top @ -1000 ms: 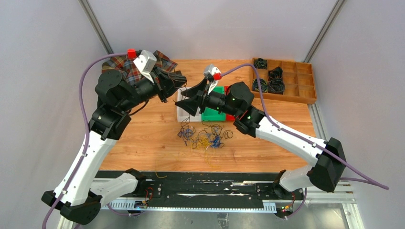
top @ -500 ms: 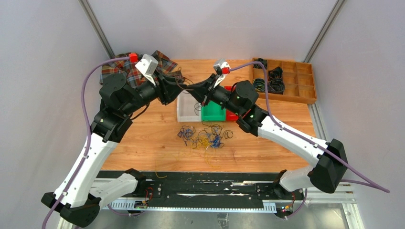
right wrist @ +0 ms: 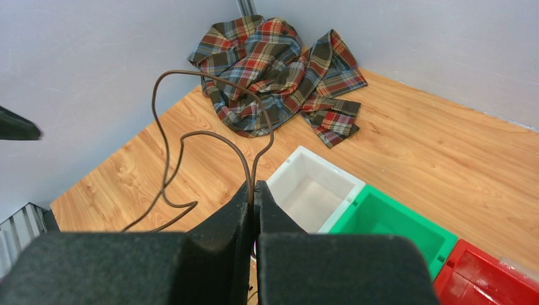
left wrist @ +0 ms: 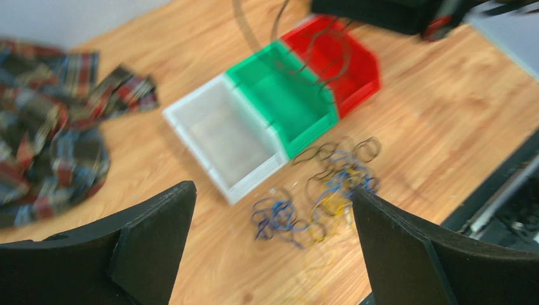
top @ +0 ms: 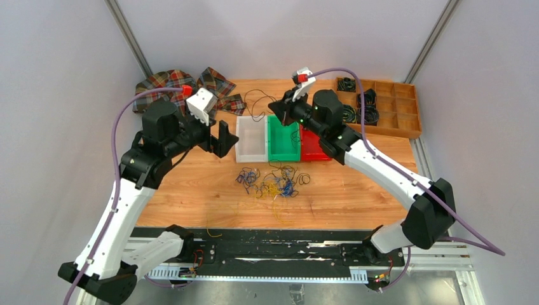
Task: Untangle the cables
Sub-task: Place the cable in the bin.
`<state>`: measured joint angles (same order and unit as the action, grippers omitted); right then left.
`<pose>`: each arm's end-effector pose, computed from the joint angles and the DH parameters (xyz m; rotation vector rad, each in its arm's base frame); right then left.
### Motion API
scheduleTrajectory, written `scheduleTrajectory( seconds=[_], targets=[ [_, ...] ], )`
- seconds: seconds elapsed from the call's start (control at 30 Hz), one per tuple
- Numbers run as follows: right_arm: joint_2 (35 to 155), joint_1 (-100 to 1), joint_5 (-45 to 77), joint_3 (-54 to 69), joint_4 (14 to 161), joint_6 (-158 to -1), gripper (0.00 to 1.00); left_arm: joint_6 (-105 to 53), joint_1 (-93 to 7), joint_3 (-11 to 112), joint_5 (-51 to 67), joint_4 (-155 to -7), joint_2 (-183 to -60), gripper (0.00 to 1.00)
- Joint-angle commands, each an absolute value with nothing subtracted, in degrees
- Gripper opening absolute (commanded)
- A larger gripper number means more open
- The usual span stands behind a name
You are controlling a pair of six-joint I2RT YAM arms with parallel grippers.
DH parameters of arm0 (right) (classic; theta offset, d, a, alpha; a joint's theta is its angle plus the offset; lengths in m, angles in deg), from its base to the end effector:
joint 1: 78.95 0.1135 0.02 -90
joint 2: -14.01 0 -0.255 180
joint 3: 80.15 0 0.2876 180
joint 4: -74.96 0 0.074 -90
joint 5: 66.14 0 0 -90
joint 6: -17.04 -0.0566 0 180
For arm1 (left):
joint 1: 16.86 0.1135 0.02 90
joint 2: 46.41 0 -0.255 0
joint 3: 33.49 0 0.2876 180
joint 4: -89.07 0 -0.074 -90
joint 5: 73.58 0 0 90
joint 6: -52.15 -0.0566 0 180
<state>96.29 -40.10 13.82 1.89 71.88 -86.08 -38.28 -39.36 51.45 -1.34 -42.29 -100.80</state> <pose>0.3076 0.2604 0.3714 -0.4932 1.5056 0.8509 0.2158 -0.1081 0.4273 0.5877 1.8162 -0.5542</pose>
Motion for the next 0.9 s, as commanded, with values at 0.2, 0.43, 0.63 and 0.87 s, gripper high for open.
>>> scheduleTrajectory(
  seconds=[0.2, 0.43, 0.63, 0.87],
  targets=[
    [105.81, -40.50, 12.34, 16.43, 71.56, -87.23, 0.01, -43.16, -26.01, 54.41, -1.93, -32.84, -106.68, 0.98],
    [114.66, -40.48, 11.68, 18.90, 65.98, -92.67, 0.01, -43.48, -22.06, 56.18, -2.21, -33.33, -108.14, 0.98],
    [119.64, -40.54, 10.77, 15.78, 59.98, -97.93, 0.01, -44.22, -21.91, 55.73, -0.98, -34.30, -108.03, 0.98],
    [121.63, -39.46, 8.66, 23.10, 60.37, -98.32, 0.01, -42.75, -21.46, 54.59, -0.88, -36.07, -106.39, 0.98]
  ],
)
